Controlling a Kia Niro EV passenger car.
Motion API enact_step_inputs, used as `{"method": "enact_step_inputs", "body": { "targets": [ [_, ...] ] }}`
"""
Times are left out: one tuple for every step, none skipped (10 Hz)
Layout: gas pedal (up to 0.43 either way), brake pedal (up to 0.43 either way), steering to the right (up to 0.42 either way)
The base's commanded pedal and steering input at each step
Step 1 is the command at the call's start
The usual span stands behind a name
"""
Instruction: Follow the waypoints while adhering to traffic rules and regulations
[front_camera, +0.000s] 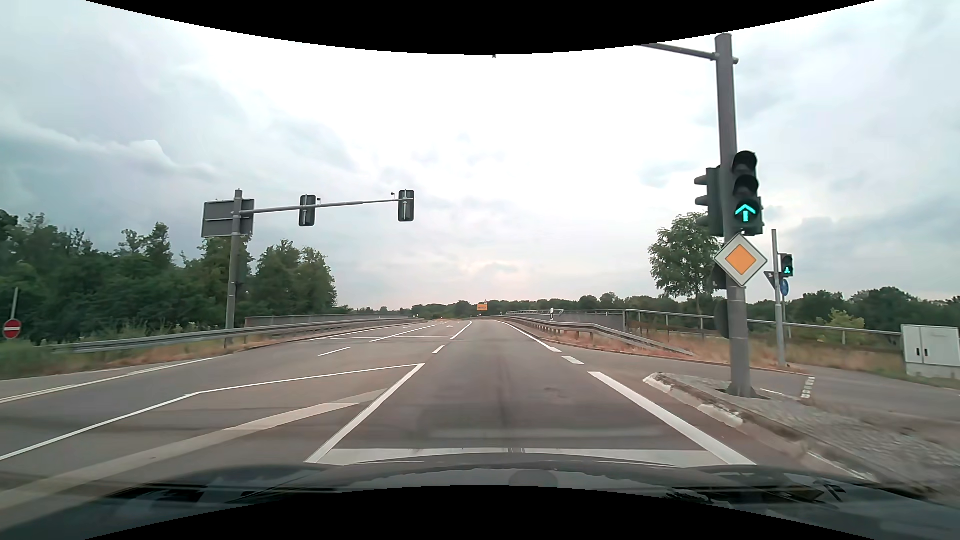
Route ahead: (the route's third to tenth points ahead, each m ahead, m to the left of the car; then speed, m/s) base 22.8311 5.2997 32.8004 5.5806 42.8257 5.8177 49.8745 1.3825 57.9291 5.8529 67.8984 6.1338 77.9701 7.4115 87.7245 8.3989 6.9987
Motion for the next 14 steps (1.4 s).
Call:
{"method": "enact_step_inputs", "body": {
  "targets": [
    [0.280,0.000,-0.007],
    [0.280,0.000,-0.006],
    [0.268,0.000,-0.006],
    [0.268,0.000,-0.006],
    [0.268,0.000,-0.006],
    [0.268,0.000,-0.006],
    [0.220,0.000,-0.006],
    [0.228,0.000,-0.006],
    [0.228,0.000,-0.009],
    [0.228,0.000,-0.010],
    [0.228,0.000,-0.008],
    [0.228,0.000,-0.007],
    [0.228,0.000,-0.006],
    [0.228,0.000,-0.006]
  ]
}}
